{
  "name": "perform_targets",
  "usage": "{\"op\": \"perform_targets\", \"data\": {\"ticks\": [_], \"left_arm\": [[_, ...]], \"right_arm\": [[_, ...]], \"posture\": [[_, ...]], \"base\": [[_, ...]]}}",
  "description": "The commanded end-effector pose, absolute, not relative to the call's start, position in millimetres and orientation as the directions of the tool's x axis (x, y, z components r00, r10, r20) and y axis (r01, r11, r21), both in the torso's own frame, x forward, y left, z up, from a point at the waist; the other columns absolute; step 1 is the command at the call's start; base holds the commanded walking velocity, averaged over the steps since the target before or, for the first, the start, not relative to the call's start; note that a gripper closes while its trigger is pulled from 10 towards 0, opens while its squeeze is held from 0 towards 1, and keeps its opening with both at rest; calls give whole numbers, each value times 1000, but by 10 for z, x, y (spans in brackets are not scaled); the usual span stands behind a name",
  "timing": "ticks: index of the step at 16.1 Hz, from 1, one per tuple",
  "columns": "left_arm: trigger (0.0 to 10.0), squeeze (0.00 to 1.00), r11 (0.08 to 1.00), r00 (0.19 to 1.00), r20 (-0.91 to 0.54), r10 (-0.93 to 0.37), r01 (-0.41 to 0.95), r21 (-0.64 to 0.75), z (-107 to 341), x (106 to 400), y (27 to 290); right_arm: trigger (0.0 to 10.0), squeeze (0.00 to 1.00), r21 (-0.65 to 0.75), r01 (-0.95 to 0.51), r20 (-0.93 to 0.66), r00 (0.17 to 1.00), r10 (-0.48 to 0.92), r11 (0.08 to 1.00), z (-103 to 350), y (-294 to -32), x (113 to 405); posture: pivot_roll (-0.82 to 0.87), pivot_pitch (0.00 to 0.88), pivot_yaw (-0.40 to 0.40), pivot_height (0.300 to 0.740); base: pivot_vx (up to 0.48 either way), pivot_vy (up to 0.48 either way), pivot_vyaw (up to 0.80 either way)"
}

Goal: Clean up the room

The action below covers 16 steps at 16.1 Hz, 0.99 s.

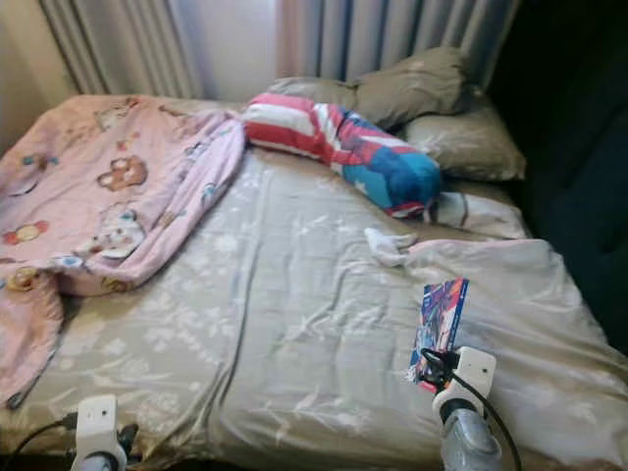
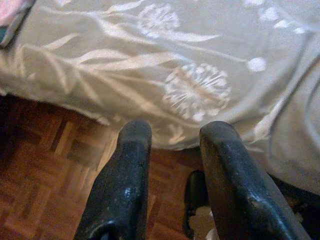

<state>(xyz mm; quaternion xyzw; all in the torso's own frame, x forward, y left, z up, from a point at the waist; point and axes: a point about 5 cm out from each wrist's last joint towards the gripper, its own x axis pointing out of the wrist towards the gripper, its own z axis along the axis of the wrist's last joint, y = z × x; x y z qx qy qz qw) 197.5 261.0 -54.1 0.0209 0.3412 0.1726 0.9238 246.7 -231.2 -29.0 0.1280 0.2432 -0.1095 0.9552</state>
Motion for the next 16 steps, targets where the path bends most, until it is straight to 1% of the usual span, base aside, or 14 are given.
{"op": "perform_targets", "data": {"ticks": [1,6,10,16], "left_arm": [[10000,0,941,701,-632,330,-295,164,-554,1951,2615],[10000,0,941,698,-636,330,-293,168,-565,1929,2619],[10000,0,943,701,-633,327,-287,169,-565,1930,2610],[10000,0,945,701,-636,323,-280,171,-575,1917,2598]], "right_arm": [[10000,0,192,256,-464,874,-142,947,-233,-2306,2531],[10000,0,192,250,-462,876,-137,949,-230,-2290,2541],[10000,0,190,252,-464,875,-140,949,-234,-2295,2533],[10000,0,187,252,-469,872,-139,950,-249,-2293,2515]], "posture": [[137,77,-66,740],[141,74,-68,740],[139,73,-68,740],[140,75,-68,740]], "base": [[0,0,0],[0,0,0],[0,-318,0],[0,0,0]]}}
